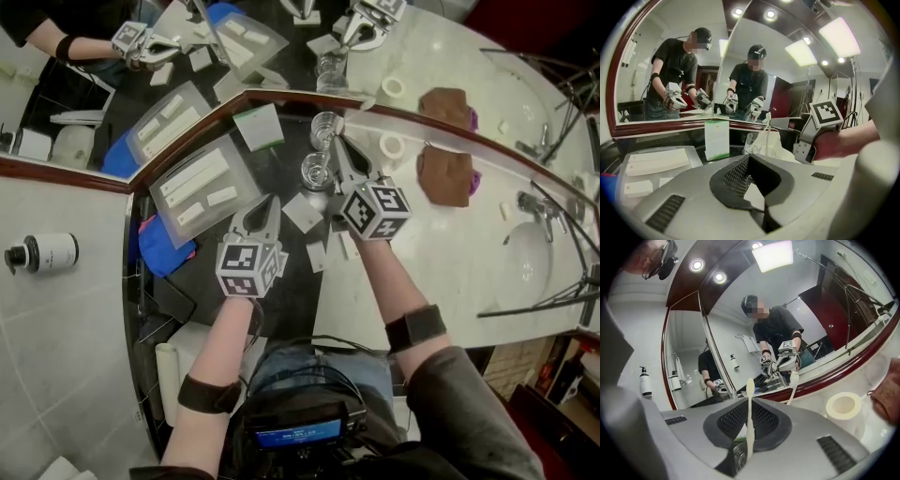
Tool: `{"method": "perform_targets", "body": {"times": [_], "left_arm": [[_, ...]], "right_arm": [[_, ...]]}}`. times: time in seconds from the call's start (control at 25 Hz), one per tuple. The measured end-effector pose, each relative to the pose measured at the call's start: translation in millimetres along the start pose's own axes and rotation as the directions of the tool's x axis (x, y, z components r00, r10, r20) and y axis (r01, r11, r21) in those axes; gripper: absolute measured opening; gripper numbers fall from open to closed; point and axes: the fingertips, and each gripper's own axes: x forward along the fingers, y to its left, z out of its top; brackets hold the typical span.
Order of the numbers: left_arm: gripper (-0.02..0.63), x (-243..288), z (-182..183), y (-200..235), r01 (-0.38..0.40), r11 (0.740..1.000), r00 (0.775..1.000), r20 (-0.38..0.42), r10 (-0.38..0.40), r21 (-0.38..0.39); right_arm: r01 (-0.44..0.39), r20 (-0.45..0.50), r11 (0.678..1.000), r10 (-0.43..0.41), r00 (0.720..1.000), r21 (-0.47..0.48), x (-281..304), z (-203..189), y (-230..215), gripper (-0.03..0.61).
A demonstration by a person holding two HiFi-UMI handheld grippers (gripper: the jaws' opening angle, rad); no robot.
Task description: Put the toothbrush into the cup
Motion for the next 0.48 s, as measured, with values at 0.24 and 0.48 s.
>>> {"method": "perform_targets", "body": {"times": [0.24,0.48], "left_arm": [[0.003,0,-5,6,0.001,1.000,1.000,-0.009,-0.001,-0.006],[0.003,0,-7,8,0.000,1.000,1.000,-0.011,0.000,-0.013]], "right_arm": [[0.043,-0.019,0.999,-0.042,0.999,0.017,-1,-11,-11,0.043],[0.056,-0.066,0.998,-0.056,0.996,0.000,0,-23,-12,0.046]]}}
